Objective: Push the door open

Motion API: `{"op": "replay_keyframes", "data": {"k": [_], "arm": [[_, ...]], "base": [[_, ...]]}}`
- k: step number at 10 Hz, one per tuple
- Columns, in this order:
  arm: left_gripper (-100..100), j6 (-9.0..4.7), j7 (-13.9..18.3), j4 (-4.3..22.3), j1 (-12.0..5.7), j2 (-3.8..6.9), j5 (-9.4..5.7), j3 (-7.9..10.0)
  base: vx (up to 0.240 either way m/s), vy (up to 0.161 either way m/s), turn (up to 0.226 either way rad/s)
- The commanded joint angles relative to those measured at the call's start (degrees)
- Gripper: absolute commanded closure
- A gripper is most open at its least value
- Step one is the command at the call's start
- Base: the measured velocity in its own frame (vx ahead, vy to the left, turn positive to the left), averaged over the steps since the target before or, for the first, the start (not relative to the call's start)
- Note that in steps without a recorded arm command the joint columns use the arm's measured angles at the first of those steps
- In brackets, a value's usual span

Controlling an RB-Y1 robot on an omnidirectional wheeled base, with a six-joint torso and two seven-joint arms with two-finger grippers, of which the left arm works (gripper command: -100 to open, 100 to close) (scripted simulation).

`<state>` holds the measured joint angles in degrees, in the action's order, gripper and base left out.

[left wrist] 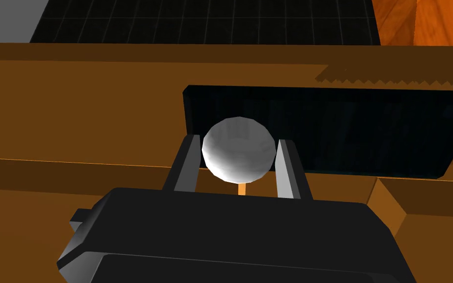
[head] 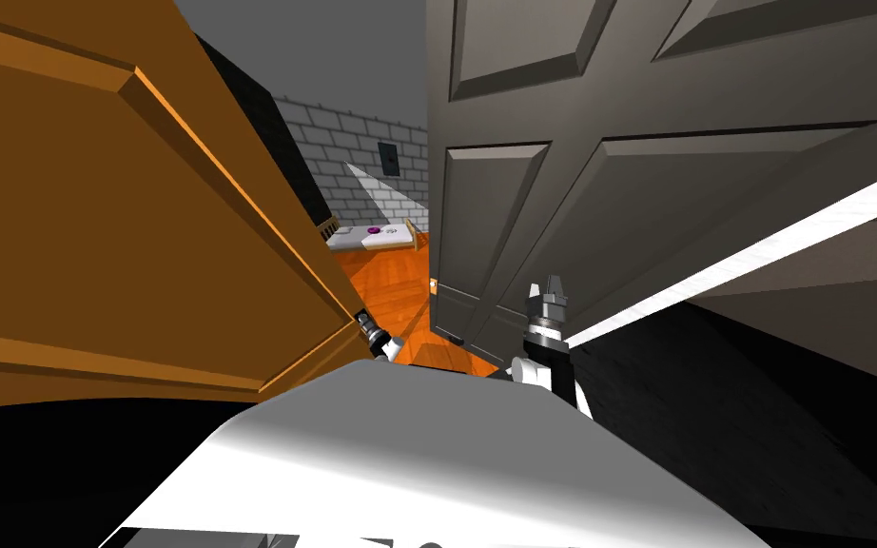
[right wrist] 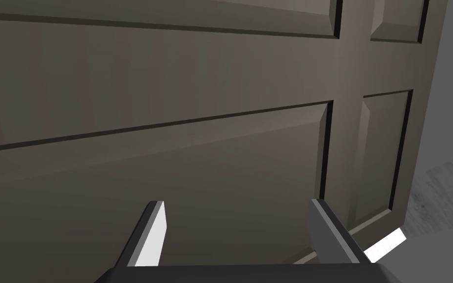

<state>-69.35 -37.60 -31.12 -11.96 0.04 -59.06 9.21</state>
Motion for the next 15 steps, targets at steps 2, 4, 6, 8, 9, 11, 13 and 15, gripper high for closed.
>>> {"op": "replay_keyframes", "data": {"k": [2,4,6,8,9,11,13,15], "arm": [[100,-1.65,-1.4,-2.0,0.76,0.92,-2.29,1.48],[100,-1.65,-1.4,-2.0,0.76,0.92,-2.29,1.48],[100,-3.8,-2.2,-1.8,0.44,1.05,-4.69,2.87],[100,-5.23,-2.7,-1.6,0.22,0.85,-6.28,3.8],[100,-5.23,-2.7,-1.6,0.22,0.85,-6.28,3.8],[100,-6.6,-3.2,-1.5,0.01,0.44,-7.81,4.69],[100,-8.46,-3.9,-1.4,-0.27,-0.47,-9.88,5.9],[100,-9.88,-4.4,-1.2,-0.49,-1.54,-11.46,6.82]], "base": [[0.033,0.067,-0.125],[0.029,0.08,-0.047],[0.058,0.095,-0.147],[0.043,0.094,-0.115],[0.046,0.096,-0.067],[0.029,0.082,-0.1],[0.041,0.1,-0.128],[0.032,0.134,-0.132]]}}
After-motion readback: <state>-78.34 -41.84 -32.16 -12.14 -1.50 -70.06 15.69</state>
